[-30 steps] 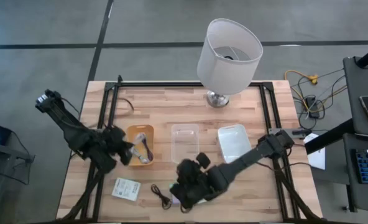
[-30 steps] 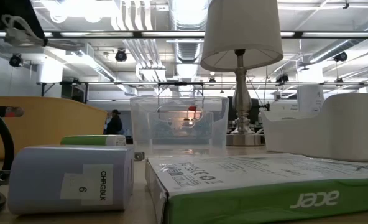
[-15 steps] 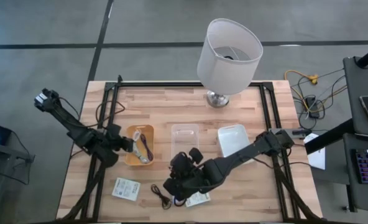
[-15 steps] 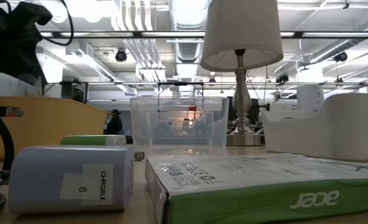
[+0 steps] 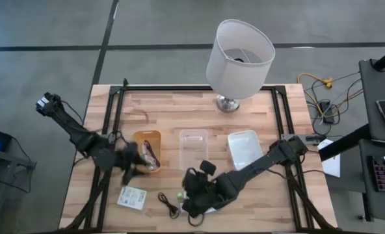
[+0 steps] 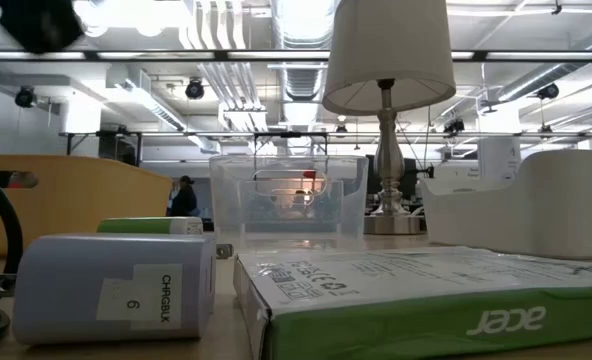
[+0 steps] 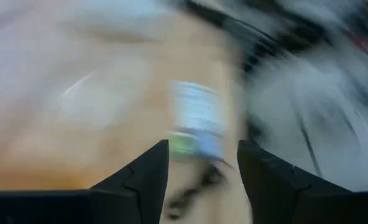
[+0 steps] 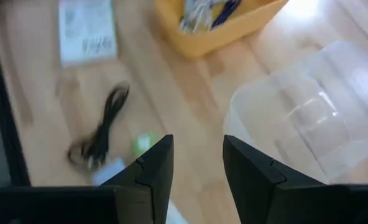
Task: Pick and place items into bin
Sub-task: Put the black charger cable into the yellow bin
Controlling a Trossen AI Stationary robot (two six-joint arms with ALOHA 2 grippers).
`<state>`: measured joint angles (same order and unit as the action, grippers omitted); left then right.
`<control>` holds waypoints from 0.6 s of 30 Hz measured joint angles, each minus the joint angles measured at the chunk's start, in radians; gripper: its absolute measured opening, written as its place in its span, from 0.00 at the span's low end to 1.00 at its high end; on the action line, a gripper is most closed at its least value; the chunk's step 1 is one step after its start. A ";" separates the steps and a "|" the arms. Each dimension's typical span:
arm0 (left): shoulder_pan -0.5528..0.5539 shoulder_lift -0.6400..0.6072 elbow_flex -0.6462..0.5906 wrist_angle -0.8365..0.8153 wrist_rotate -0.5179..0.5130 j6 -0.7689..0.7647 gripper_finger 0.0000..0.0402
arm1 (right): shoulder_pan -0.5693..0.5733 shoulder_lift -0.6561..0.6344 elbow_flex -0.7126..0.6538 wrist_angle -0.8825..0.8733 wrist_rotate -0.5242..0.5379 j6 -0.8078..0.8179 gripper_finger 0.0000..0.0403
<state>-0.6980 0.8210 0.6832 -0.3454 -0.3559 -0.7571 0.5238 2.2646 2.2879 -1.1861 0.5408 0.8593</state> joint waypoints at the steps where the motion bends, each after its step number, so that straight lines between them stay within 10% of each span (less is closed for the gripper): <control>1: -0.006 0.027 0.005 0.062 0.070 0.125 0.44 | 0.010 0.000 -0.001 -0.016 -0.004 0.000 0.31; 18: 0.001 0.661 0.241 0.056 0.236 0.686 0.44 | 0.150 0.002 -0.102 -0.120 -0.105 0.332 0.29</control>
<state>-0.6971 1.4824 0.9238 -0.2893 -0.1195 -0.0707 0.6738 2.2662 2.1856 -1.3060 0.4362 1.1913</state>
